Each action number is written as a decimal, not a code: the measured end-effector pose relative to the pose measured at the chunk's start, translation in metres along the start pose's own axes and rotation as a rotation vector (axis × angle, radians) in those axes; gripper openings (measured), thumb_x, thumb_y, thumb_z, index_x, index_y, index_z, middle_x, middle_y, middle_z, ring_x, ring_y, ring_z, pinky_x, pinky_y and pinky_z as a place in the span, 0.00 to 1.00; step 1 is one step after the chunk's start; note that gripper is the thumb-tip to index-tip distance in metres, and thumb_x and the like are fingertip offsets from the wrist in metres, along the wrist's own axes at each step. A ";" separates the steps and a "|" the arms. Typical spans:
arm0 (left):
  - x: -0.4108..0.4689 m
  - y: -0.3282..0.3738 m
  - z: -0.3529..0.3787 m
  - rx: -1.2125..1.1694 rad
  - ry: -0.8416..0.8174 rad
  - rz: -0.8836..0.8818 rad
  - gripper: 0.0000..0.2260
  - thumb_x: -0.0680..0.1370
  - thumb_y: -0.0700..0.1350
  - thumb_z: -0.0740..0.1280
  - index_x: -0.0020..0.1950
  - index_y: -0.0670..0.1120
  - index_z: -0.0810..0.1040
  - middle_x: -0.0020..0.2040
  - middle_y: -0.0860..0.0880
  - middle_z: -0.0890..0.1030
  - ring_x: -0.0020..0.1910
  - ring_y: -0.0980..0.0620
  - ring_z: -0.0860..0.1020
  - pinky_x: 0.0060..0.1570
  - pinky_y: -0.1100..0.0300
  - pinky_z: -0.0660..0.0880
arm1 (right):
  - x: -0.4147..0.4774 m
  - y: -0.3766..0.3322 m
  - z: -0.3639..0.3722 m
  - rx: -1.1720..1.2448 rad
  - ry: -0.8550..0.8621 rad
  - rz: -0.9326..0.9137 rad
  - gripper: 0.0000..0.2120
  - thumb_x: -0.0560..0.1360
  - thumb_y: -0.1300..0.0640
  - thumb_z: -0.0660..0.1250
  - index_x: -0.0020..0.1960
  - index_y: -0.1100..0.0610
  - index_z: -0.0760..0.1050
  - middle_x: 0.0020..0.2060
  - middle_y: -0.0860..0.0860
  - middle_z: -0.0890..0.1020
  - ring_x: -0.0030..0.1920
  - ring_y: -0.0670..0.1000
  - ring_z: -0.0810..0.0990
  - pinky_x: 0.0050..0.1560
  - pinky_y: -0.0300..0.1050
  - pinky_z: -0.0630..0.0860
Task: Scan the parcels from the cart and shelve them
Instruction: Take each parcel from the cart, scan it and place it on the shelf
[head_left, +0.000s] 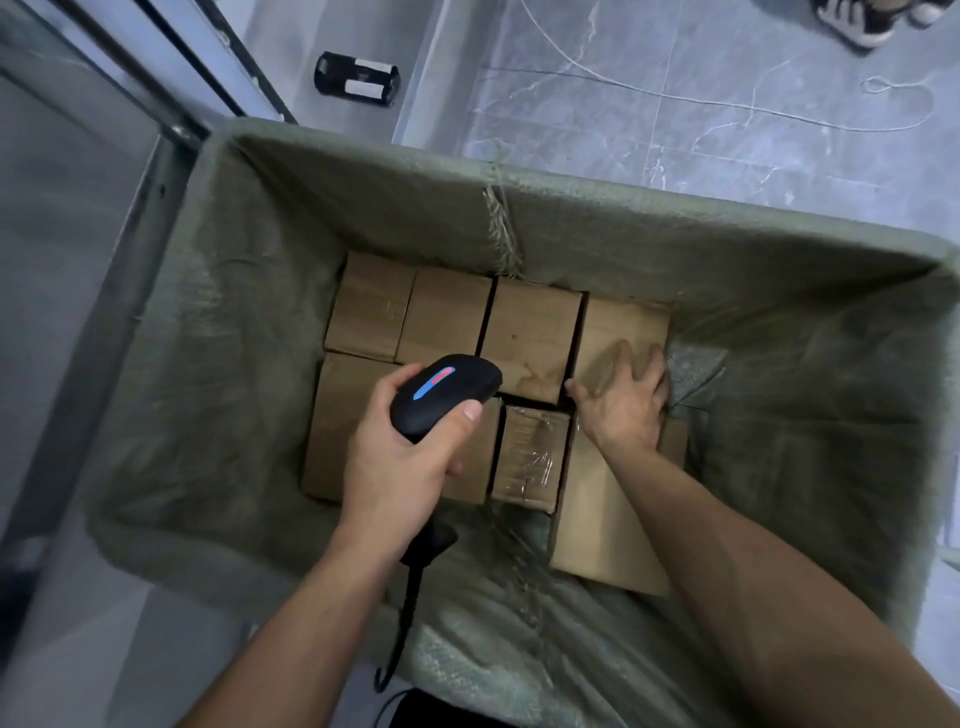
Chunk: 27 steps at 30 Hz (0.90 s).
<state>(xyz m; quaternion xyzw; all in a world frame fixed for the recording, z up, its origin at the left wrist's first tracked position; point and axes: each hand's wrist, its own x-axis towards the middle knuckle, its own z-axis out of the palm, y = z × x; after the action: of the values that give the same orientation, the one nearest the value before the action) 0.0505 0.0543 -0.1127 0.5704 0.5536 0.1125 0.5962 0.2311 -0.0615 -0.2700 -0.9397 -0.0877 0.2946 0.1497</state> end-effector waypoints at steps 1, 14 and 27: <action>0.000 0.001 0.000 -0.004 0.005 -0.003 0.25 0.67 0.54 0.75 0.63 0.55 0.76 0.51 0.46 0.85 0.34 0.50 0.81 0.31 0.65 0.75 | 0.001 -0.001 0.002 -0.007 0.009 0.001 0.42 0.75 0.40 0.71 0.81 0.50 0.54 0.80 0.55 0.45 0.79 0.63 0.48 0.75 0.64 0.59; -0.014 0.004 0.001 -0.028 0.028 0.024 0.22 0.68 0.54 0.74 0.61 0.58 0.76 0.48 0.48 0.85 0.30 0.51 0.81 0.35 0.61 0.75 | 0.007 -0.011 -0.004 0.003 -0.033 0.062 0.44 0.72 0.43 0.74 0.80 0.41 0.53 0.80 0.57 0.40 0.75 0.69 0.55 0.74 0.66 0.60; -0.070 0.002 -0.038 -0.103 0.100 0.141 0.22 0.72 0.46 0.79 0.64 0.53 0.76 0.54 0.48 0.83 0.43 0.50 0.82 0.32 0.69 0.75 | -0.055 -0.017 -0.042 0.099 0.124 -0.040 0.42 0.69 0.46 0.75 0.78 0.42 0.58 0.80 0.56 0.43 0.74 0.69 0.57 0.73 0.64 0.62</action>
<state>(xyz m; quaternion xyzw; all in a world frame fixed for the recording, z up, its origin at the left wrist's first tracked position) -0.0033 0.0228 -0.0638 0.5702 0.5345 0.2110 0.5870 0.2091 -0.0689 -0.2025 -0.9457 -0.0822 0.2369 0.2068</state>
